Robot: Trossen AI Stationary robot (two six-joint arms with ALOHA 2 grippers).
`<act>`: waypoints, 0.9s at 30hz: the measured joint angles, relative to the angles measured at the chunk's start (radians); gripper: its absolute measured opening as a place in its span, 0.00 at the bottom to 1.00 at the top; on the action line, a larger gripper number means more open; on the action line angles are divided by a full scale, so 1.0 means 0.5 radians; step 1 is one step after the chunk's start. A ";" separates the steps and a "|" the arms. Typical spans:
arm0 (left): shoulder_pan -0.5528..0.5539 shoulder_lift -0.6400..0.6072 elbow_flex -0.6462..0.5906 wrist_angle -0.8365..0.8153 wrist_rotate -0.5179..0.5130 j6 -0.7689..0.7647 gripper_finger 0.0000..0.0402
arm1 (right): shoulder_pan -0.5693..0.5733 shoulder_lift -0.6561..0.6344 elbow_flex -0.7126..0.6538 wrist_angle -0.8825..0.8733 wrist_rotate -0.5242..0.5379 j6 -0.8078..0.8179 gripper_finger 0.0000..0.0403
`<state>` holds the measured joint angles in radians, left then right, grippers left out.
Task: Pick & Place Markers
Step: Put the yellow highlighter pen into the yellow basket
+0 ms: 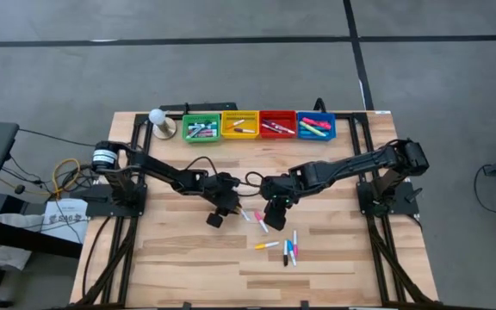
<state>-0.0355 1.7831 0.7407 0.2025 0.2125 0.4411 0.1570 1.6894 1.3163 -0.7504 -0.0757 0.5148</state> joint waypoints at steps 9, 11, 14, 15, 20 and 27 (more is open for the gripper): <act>0.031 0.138 0.011 0.058 0.026 -0.014 0.29 | 0.000 0.000 0.000 0.007 0.000 0.000 0.32; 0.031 0.139 0.011 0.057 0.035 -0.011 0.29 | 0.000 0.000 0.000 0.007 -0.001 0.000 0.32; 0.032 0.142 0.010 0.058 0.051 -0.002 0.29 | 0.000 0.000 0.000 0.007 -0.001 0.000 0.32; 0.032 0.143 0.009 0.058 0.051 0.000 0.29 | 0.000 0.000 0.000 0.007 -0.001 0.000 0.32; 0.053 0.144 0.007 0.057 0.056 0.014 0.29 | 0.000 0.000 0.000 0.006 -0.002 0.000 0.32; 0.190 0.148 0.004 -0.028 0.093 -0.025 0.29 | 0.000 0.000 0.000 0.007 -0.004 0.001 0.32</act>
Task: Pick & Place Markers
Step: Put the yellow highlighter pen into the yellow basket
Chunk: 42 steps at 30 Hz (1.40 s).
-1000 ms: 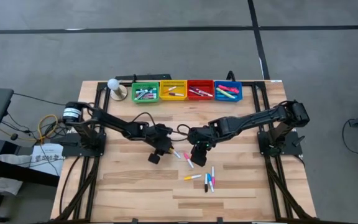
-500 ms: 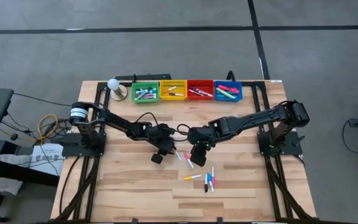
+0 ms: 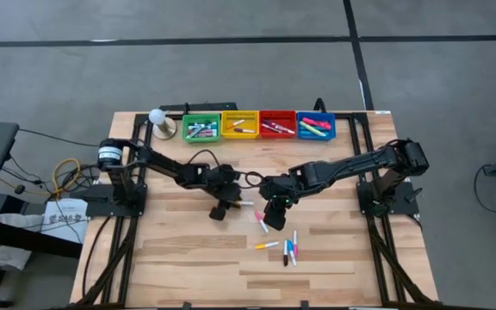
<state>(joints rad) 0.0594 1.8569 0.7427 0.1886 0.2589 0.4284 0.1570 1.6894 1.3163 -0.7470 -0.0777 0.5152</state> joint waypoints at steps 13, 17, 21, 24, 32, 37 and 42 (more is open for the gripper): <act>0.004 0.001 -0.001 -0.012 0.028 0.019 0.28 | 0.000 0.000 0.000 0.001 0.013 0.015 0.32; -0.009 -0.011 -0.005 -0.011 0.026 0.019 0.20 | -0.001 0.000 0.000 0.001 0.055 0.015 0.32; -0.009 -0.055 -0.011 -0.009 0.025 -0.046 0.10 | 0.000 0.000 0.001 0.004 0.058 0.015 0.32; -0.006 -0.106 -0.016 -0.024 0.016 -0.137 0.10 | 0.000 0.000 0.001 0.031 0.090 0.015 0.32; 0.014 -0.330 -0.019 -0.049 -0.151 -0.242 0.17 | -0.004 0.000 0.001 0.120 0.160 0.005 0.32; 0.066 -0.480 -0.017 -0.040 -0.460 -0.245 0.13 | -0.004 0.000 0.001 0.161 0.237 0.000 0.32; 0.172 -0.608 -0.016 -0.029 -0.964 -0.192 0.14 | -0.003 0.000 0.001 0.158 0.372 -0.003 0.32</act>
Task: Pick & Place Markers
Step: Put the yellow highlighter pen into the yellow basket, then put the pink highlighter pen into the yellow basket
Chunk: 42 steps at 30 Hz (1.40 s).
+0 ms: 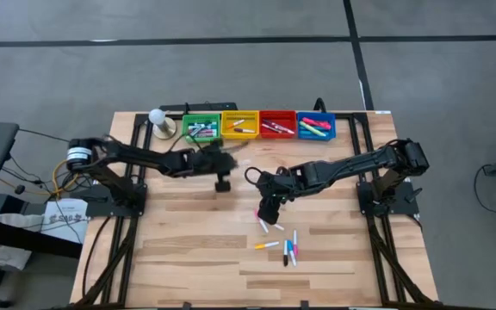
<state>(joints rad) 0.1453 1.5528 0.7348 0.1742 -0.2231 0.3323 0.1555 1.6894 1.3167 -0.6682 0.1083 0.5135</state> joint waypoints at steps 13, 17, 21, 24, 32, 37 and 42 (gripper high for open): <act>0.611 -0.046 0.006 0.241 0.062 0.283 0.09 | -0.084 0.000 0.000 -0.017 0.196 -0.280 0.32; 0.723 -0.046 0.006 0.321 0.143 0.285 0.05 | -0.151 0.000 0.000 -0.016 0.207 -0.354 0.32; 0.782 -0.046 0.007 0.442 0.231 0.292 0.02 | -0.229 0.000 0.000 -0.016 0.206 -0.386 0.32; 0.808 -0.030 0.009 0.529 0.240 0.317 0.02 | -0.282 0.000 0.000 -0.015 0.204 -0.403 0.32; 0.812 -0.030 0.009 0.537 0.240 0.245 0.02 | -0.367 0.000 0.000 -0.009 0.202 -0.402 0.32; 0.759 -0.048 0.009 0.439 0.239 -0.047 0.03 | -0.372 0.000 0.000 -0.007 0.201 -0.401 0.32; 0.613 -0.165 0.009 0.046 0.253 -0.409 0.03 | -0.352 0.000 0.000 0.042 0.200 -0.383 0.32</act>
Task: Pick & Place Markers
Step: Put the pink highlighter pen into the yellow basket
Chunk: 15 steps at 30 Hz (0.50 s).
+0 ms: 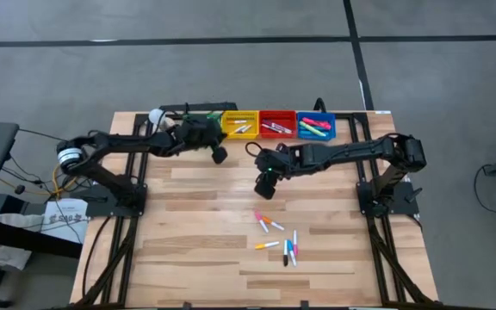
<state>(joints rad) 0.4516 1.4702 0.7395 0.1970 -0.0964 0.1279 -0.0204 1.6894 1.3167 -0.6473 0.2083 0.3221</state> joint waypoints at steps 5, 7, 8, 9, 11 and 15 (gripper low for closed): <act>-0.191 -0.195 0.000 -0.387 0.335 -0.300 0.03 | 0.014 0.000 0.000 0.084 0.000 0.112 0.32; -0.275 -0.270 -0.002 -0.468 0.504 -0.398 0.02 | 0.011 0.000 0.000 0.127 0.000 0.140 0.32; -0.323 -0.305 -0.013 -0.467 0.585 -0.442 0.02 | 0.011 0.000 0.000 0.142 0.000 0.141 0.32; -0.372 -0.346 -0.029 -0.459 0.653 -0.481 0.02 | 0.011 0.000 0.000 0.156 0.000 0.142 0.32; -0.487 -0.427 -0.080 -0.453 0.718 -0.535 0.03 | 0.011 0.000 0.000 0.181 -0.003 0.144 0.32; -0.731 -0.581 -0.224 -0.431 0.720 -0.650 0.03 | 0.012 0.000 0.000 0.209 -0.032 0.252 0.32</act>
<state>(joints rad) 0.0864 1.1797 0.6276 -0.0187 0.2637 -0.1972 -0.0143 1.6894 1.3167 -0.5430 0.1925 0.4482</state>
